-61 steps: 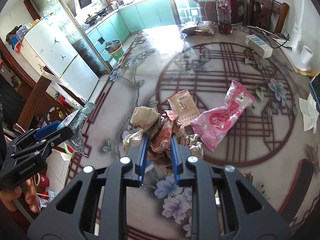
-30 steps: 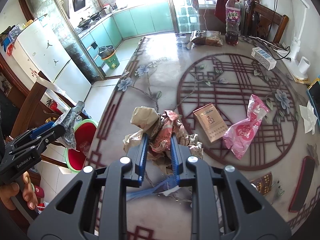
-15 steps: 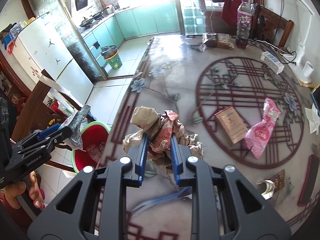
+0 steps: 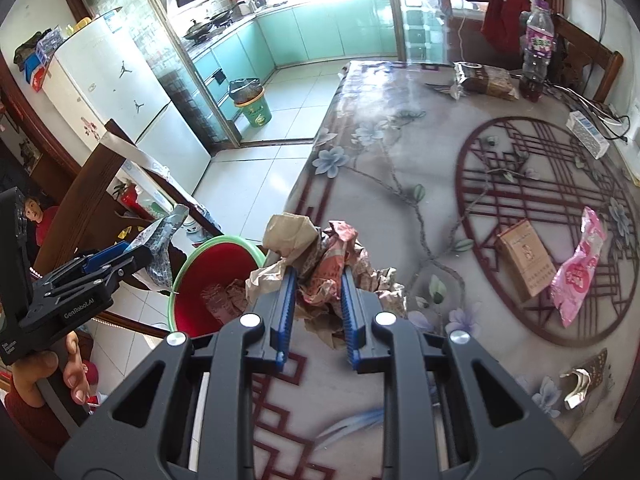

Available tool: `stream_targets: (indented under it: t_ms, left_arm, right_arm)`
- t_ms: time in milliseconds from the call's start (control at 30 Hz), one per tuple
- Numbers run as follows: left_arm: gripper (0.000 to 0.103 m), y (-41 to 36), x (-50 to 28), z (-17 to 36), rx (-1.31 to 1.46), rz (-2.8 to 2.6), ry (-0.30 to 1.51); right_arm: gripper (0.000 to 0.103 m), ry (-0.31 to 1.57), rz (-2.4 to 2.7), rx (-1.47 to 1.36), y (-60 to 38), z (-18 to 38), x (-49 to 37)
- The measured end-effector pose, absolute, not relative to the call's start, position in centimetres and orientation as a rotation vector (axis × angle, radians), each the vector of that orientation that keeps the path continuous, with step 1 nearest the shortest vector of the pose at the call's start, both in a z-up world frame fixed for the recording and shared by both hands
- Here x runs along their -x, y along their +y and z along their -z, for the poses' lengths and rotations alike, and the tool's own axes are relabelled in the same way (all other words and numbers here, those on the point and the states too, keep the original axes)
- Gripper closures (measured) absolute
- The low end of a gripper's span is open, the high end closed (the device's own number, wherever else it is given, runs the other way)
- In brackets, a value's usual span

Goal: Collect trash
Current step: 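Carry the wrapper and crumpled paper over the red bucket, then open the left gripper to drop the wrapper while the right holds the paper over the bucket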

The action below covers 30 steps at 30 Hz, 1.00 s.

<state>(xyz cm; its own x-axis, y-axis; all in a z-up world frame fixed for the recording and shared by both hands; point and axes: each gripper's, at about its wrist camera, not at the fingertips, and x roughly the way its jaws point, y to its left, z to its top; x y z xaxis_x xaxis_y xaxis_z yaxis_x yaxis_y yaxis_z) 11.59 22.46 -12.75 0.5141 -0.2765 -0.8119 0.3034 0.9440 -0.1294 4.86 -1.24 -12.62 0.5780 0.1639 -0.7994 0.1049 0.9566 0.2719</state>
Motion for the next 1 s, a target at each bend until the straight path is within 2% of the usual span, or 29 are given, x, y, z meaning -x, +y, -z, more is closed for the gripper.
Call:
stream_targets:
  t_ms: [400,1000]
  left_arm:
    - [0.057,27.1,-14.0,14.4,0.013,0.311,1.002]
    - [0.057,28.6,-17.4,17.7,0.005,0.327,1.079]
  right_arm:
    - [0.081,0.973,-0.113,-0.239,3.9,12.0,-7.7]
    - [0.081,1.017,-0.161,-0.207,8.0,12.7,-9.9]
